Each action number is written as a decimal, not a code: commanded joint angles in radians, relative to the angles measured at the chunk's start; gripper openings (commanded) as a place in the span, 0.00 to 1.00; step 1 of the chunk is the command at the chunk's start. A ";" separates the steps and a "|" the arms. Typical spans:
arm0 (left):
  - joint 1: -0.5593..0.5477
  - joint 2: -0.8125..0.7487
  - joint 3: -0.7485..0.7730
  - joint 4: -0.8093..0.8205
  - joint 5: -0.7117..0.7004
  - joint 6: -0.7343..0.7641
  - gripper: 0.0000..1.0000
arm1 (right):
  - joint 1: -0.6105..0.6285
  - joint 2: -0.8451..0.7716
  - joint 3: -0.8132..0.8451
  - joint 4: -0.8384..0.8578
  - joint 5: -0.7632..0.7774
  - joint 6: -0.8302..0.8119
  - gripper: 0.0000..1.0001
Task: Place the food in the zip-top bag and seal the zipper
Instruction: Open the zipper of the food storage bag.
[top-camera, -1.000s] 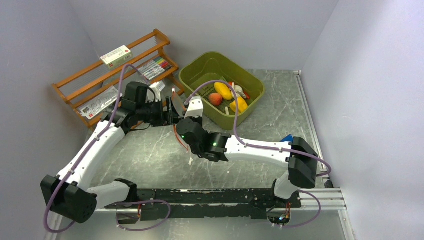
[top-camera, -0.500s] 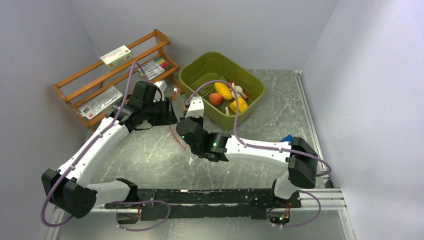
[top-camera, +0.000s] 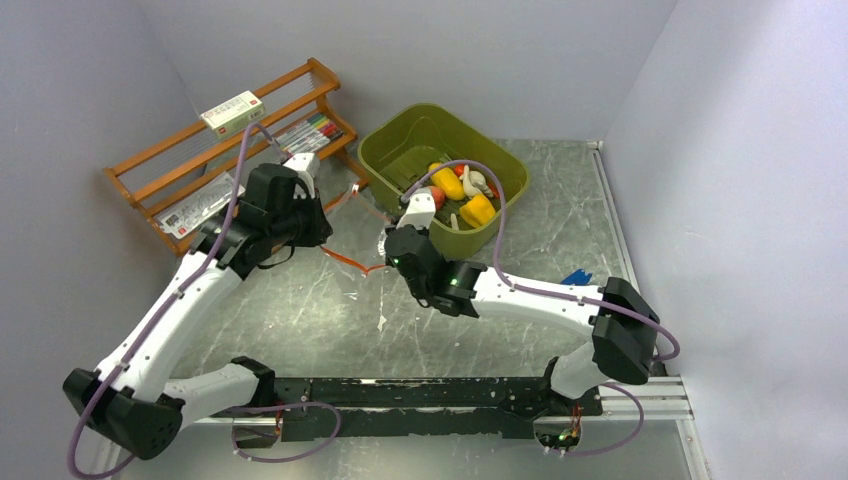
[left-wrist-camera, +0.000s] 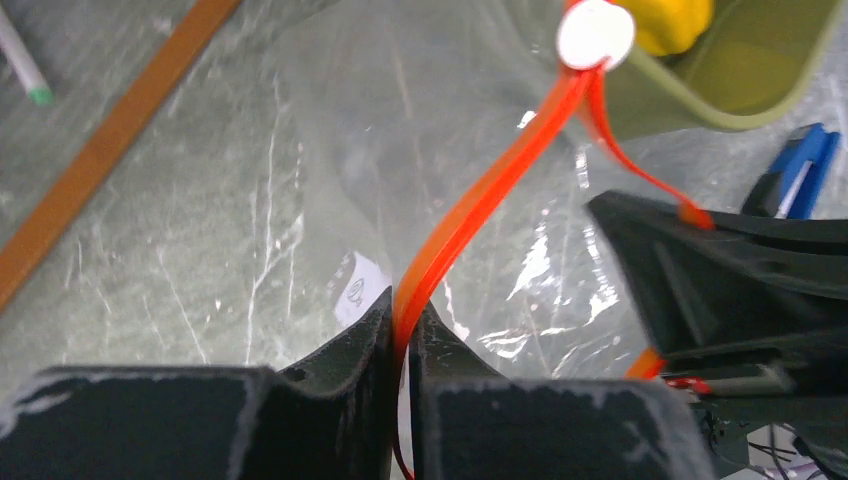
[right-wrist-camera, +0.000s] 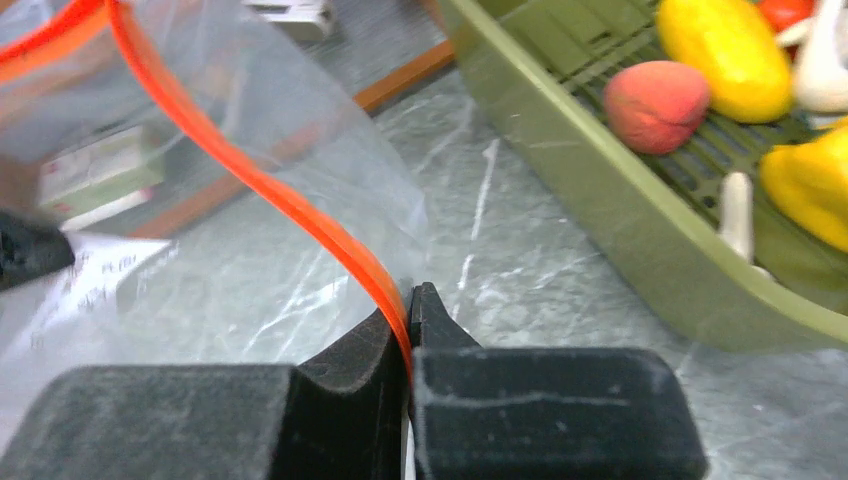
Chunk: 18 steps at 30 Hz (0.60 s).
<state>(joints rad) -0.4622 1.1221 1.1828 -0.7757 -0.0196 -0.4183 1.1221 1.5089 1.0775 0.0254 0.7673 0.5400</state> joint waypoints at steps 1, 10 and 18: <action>-0.006 -0.054 0.030 0.123 0.073 0.110 0.07 | -0.002 -0.034 -0.030 0.110 -0.186 0.009 0.00; -0.006 0.013 -0.034 0.111 0.065 0.144 0.07 | -0.022 -0.010 0.001 0.076 -0.296 -0.005 0.19; -0.007 0.003 -0.059 0.148 0.019 0.163 0.07 | -0.109 -0.055 0.072 0.000 -0.485 -0.008 0.45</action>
<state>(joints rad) -0.4622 1.1347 1.1168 -0.6777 0.0414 -0.2871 1.0569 1.4902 1.0985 0.0532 0.4168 0.5388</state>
